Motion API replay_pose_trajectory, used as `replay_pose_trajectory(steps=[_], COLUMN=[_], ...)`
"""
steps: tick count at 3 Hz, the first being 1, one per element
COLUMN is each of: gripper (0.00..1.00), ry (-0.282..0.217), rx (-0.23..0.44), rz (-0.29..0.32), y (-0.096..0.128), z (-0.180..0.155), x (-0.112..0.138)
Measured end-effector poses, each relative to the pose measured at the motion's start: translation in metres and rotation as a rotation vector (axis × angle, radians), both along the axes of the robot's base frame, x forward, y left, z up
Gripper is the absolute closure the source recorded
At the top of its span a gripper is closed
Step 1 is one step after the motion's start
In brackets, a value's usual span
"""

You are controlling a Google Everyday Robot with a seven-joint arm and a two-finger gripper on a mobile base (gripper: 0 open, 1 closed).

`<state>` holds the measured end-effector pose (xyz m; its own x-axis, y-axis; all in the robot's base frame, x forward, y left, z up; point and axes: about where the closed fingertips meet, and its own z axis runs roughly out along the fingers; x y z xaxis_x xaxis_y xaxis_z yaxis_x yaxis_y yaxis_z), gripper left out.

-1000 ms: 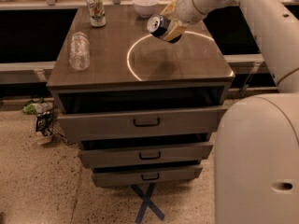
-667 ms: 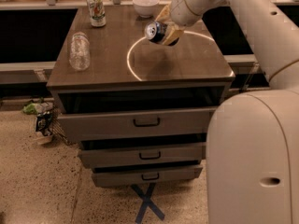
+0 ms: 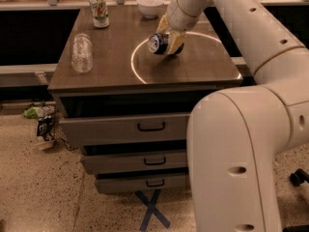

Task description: Knock pepsi can over

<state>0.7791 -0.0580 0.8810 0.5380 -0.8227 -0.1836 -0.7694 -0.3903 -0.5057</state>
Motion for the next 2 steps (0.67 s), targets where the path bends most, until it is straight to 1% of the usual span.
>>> replay_pose_trajectory(steps=[1, 2], gripper=[0.55, 0.23], ry=[0.042, 0.101], rx=[-0.057, -0.103], rz=[0.010, 0.030], y=[0.000, 0.002], z=[-0.010, -0.021], x=[-0.002, -0.009])
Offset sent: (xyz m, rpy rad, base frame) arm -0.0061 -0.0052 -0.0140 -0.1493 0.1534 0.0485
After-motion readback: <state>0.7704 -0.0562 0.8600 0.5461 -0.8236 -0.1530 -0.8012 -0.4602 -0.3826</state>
